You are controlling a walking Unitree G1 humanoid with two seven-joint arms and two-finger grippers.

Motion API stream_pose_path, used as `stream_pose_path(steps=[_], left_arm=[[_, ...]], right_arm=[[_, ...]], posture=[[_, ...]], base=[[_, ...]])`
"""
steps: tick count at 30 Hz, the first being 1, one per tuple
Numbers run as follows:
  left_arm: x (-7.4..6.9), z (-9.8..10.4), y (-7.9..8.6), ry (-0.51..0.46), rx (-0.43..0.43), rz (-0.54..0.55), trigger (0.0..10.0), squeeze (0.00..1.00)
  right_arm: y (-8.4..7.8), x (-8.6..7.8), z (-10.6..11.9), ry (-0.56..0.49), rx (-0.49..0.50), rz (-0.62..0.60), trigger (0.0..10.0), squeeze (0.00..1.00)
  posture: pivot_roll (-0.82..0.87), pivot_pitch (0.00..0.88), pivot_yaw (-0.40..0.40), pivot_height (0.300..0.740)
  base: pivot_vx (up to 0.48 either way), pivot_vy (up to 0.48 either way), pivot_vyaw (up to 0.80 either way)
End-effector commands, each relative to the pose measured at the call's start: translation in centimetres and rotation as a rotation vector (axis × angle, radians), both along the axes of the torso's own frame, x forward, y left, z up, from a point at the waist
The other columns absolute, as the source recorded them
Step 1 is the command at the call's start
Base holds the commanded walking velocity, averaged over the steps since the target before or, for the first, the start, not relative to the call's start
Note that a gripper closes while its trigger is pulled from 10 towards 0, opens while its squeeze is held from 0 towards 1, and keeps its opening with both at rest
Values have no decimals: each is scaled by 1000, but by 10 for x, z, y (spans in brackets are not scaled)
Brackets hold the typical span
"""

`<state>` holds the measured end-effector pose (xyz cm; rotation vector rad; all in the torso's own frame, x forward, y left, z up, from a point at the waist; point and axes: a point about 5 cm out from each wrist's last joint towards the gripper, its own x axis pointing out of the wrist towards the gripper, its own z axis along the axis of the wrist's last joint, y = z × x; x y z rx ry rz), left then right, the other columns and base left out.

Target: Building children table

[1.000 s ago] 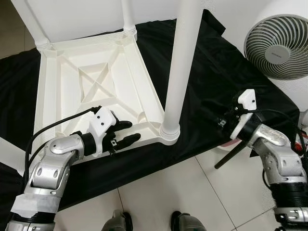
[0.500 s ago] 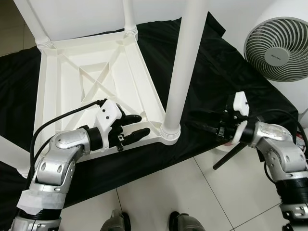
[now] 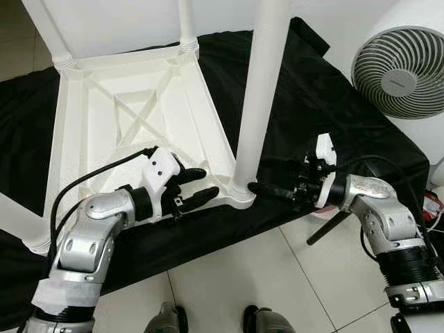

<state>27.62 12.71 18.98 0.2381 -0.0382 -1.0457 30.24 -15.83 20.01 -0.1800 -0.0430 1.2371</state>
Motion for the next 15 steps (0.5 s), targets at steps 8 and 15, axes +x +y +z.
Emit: stream_pose_path(steps=[8,15], left_arm=[[7,-2,7,-16,-33,244,10000,0],[9,-6,2,-14,-44,276,10000,0]], right_arm=[[12,7,-6,6,8,20,10000,0],[31,23,-11,-9,51,-88,10000,0]], posture=[[0,142,31,740],[1,135,32,740]], base=[[0,0,0],[0,0,0]])
